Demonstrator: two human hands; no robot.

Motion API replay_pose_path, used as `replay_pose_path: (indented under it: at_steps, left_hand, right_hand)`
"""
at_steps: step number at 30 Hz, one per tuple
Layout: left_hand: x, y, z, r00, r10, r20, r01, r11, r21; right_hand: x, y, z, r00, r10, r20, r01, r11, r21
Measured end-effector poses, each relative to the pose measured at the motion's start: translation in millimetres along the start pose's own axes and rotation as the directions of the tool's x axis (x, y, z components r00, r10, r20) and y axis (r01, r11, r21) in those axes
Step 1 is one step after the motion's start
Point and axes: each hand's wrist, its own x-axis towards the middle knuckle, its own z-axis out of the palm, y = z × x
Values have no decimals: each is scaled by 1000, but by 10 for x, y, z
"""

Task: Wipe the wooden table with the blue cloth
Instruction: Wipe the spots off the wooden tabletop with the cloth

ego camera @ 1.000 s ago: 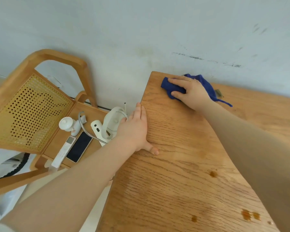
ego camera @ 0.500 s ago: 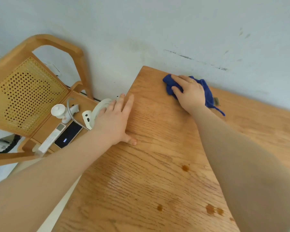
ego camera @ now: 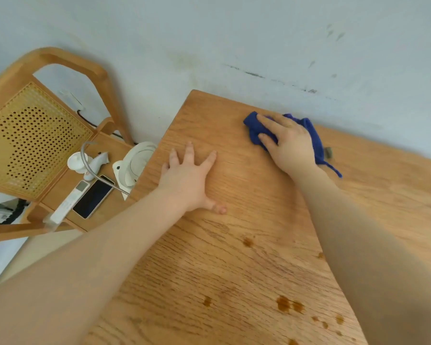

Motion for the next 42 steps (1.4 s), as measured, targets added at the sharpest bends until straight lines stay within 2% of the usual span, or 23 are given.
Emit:
replay_pose_path:
  at_steps: [3, 6, 9, 11, 13, 14, 17, 19, 21, 23, 29, 31, 33, 37, 39, 42]
  left_hand:
    - [23, 10, 35, 999, -15, -30, 15, 1000, -5]
    - [3, 39, 18, 999, -29, -28, 28, 999, -41]
    - [-15, 63, 4, 999, -36, -21, 35, 997, -71]
    - [-12, 68, -22, 999, -43, -6, 42, 994, -99]
    - [-9, 63, -35, 999, -47, 7, 47, 991, -123]
    - [-6, 57, -34, 999, -45, 9, 46, 990, -131]
    - [-3, 33, 9, 999, -35, -5, 34, 988, -151]
    - [10, 21, 31, 999, -31, -18, 28, 986, -163]
    - [27, 18, 29, 999, -31, -13, 29, 987, -157]
    - [35, 22, 19, 999, -31, -6, 30, 990, -138]
    - [28, 59, 10, 999, -31, -11, 28, 985, -171]
    - [55, 59, 13, 999, -26, -19, 22, 984, -175]
    - [79, 52, 44, 1000, -20, -22, 17, 987, -160]
    - [128, 32, 117, 999, -17, -31, 13, 990, -139]
    - [107, 16, 138, 1000, -10, -13, 9, 993, -118]
    - [64, 19, 146, 999, 40, -28, -40, 999, -34]
  right_hand:
    - [250, 142, -32, 997, 53, 56, -50, 997, -58]
    - [144, 54, -33, 995, 55, 81, -48, 995, -83]
    - [-272, -171, -25, 993, -66, 93, 71, 996, -45]
    - [-430, -198, -52, 976, -152, 159, 157, 987, -22]
    - [-336, -114, -102, 958, -188, 217, 193, 981, -4]
    - [-237, -59, -108, 961, -191, 202, 196, 981, -4]
    - [81, 74, -66, 991, -95, 90, 101, 993, -64]
    - [210, 96, -25, 997, 20, 78, -12, 994, -105]
    - [179, 18, -10, 994, 73, 83, -63, 991, -117]
    - [-30, -116, -9, 992, 71, 100, -62, 994, -91]
    - [-595, -264, -106, 976, -104, 191, 107, 994, -4]
    - [-395, -165, -94, 987, -56, 151, 60, 998, -20]
    - [-122, -58, -33, 998, 38, 41, -35, 997, -66]
    - [167, -10, 97, 969, 243, -51, -248, 958, -142]
    - [37, -113, 76, 968, 248, -48, -252, 959, -128]
    - [-402, -289, -4, 985, 171, 6, -169, 978, -120]
